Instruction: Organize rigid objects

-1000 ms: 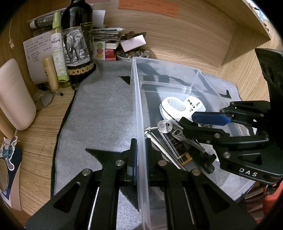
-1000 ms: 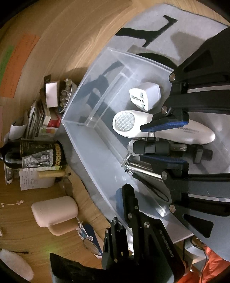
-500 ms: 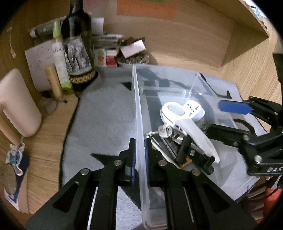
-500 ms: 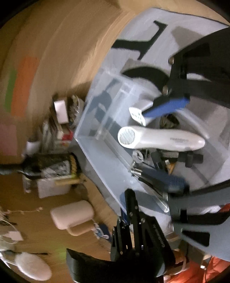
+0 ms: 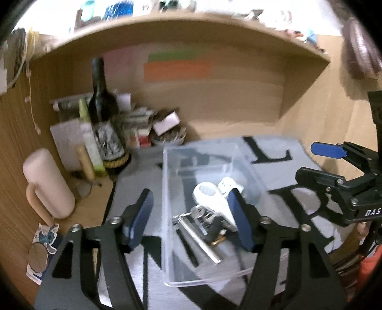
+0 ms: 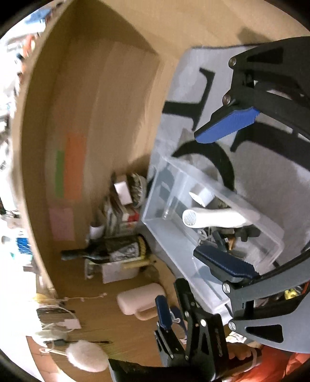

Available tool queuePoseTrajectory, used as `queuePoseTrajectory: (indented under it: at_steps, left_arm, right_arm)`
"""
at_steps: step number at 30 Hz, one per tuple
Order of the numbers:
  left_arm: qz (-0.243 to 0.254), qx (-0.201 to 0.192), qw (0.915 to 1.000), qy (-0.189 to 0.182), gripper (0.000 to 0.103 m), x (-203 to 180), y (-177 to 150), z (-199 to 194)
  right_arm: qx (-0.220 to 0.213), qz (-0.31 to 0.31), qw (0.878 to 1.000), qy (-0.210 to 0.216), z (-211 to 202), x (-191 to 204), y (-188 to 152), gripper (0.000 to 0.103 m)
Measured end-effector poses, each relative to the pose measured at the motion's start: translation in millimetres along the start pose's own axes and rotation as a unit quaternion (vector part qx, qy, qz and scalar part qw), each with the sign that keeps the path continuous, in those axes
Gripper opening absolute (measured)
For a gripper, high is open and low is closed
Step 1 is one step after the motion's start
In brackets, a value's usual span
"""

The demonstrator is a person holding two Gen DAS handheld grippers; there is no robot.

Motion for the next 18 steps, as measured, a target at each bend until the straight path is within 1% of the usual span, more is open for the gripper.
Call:
queuePoseTrajectory:
  at_steps: [1, 4, 5, 7, 13, 18]
  left_arm:
    - [0.003, -0.009, 1.0000, -0.002, 0.075, -4, 2, -5]
    - [0.009, -0.035, 0.9993, -0.006, 0.084, -15, 6, -21]
    - [0.010, -0.044, 0.9990, -0.008, 0.086, -19, 7, -26]
    - [0.012, -0.063, 0.9979, -0.010, 0.093, -25, 8, -37]
    - [0.014, -0.119, 0.9926, -0.017, 0.101, -40, 7, -67]
    - [0.006, -0.143, 0.9895, -0.021, 0.102, -42, 4, -77]
  right_arm:
    - [-0.008, 0.003, 1.000, -0.004, -6, -2, -1, 0.094]
    - [-0.036, 0.010, 0.999, -0.026, -26, -6, -5, 0.103]
    - [-0.046, 0.012, 0.998, -0.032, -32, -7, -6, 0.103]
    - [-0.063, 0.017, 0.997, -0.042, -45, -10, -8, 0.103]
    - [-0.110, 0.029, 0.992, -0.061, -77, -12, -14, 0.103]
    - [-0.129, 0.025, 0.988, -0.075, -89, -8, -19, 0.103]
Point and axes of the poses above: each gripper's, at about its wrist camera, not at the fingertips, and z roughly the way its jaws point, x to its left, y to its top, the point moved 1 cm from there along z, roughly the way its jaws point, and after that the axes turned 2 degrees about y, right-handed, at the moved point
